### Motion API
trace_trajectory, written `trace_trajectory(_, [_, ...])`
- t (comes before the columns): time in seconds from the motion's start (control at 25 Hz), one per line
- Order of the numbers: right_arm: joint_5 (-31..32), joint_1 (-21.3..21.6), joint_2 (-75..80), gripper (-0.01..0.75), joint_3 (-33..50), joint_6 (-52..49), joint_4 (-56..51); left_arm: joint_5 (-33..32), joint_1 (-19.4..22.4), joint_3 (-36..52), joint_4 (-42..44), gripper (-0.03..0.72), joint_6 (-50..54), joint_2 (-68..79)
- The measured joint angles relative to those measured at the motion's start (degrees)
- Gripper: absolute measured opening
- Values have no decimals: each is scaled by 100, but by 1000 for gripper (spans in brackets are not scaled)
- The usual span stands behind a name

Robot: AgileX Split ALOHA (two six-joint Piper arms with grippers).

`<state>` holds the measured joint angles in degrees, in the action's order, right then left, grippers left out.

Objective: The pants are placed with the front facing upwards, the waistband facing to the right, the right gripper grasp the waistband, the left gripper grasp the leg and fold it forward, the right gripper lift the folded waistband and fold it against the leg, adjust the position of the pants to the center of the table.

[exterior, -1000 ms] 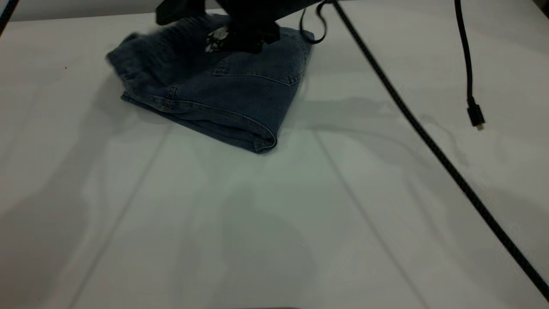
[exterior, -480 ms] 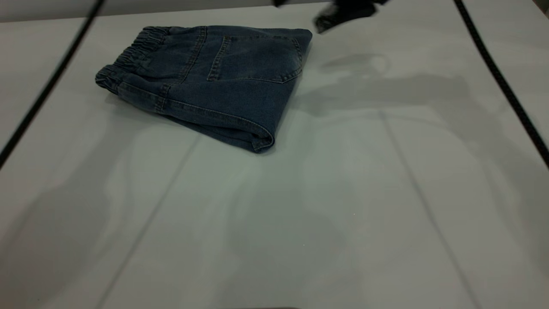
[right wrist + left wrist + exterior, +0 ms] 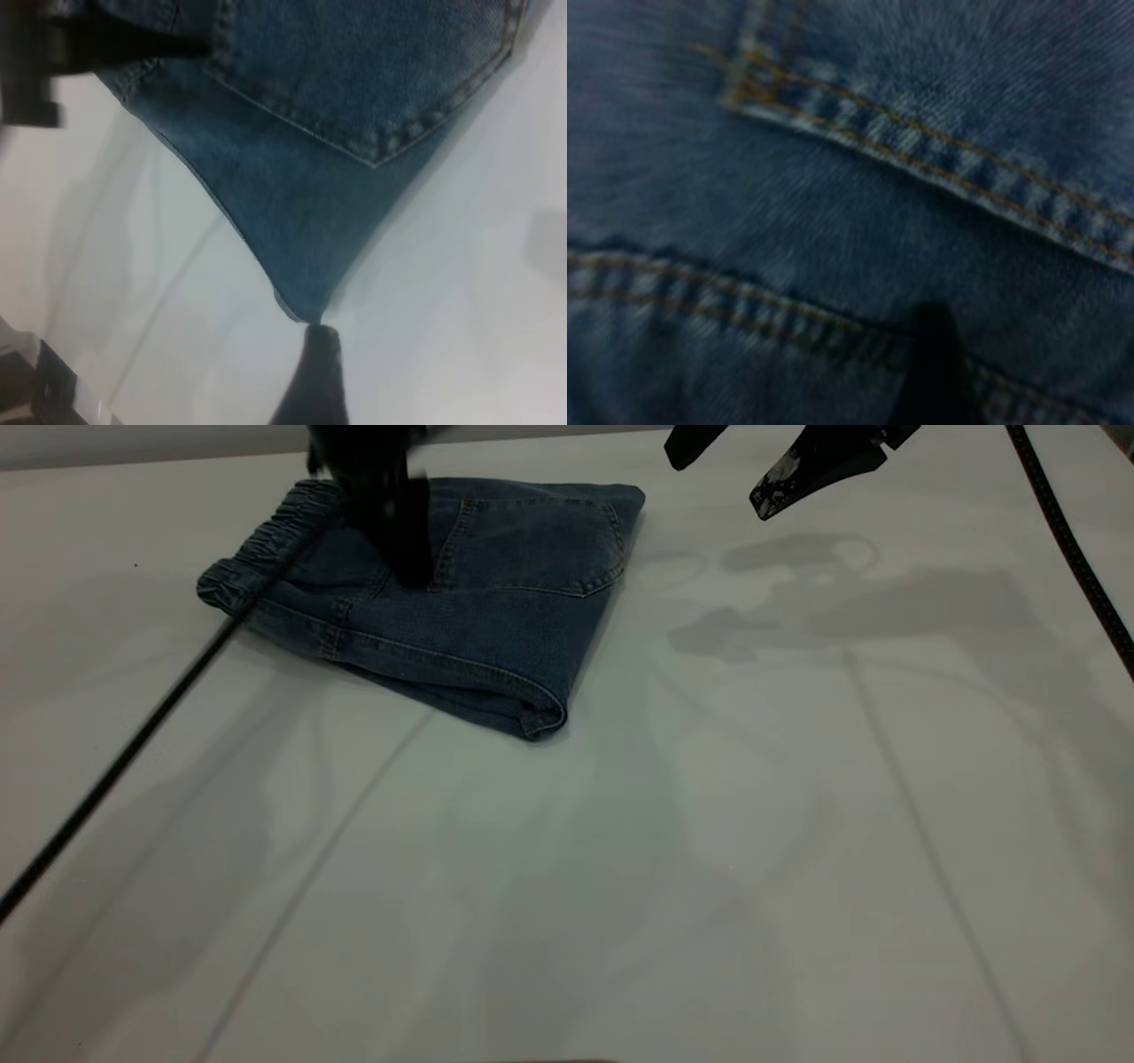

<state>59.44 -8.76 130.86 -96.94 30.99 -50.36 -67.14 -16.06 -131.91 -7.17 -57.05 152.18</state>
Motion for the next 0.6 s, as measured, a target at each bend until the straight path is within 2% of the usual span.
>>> trace_trajectory(0.16, [14, 6, 0, 593, 0, -4, 0, 0, -74, -6, 179, 482, 685, 120])
trace_trajectory(0.6, [19, 23, -1, 593, 0, -4, 6, 0, -704, -222, 511, 482, 4445, 205])
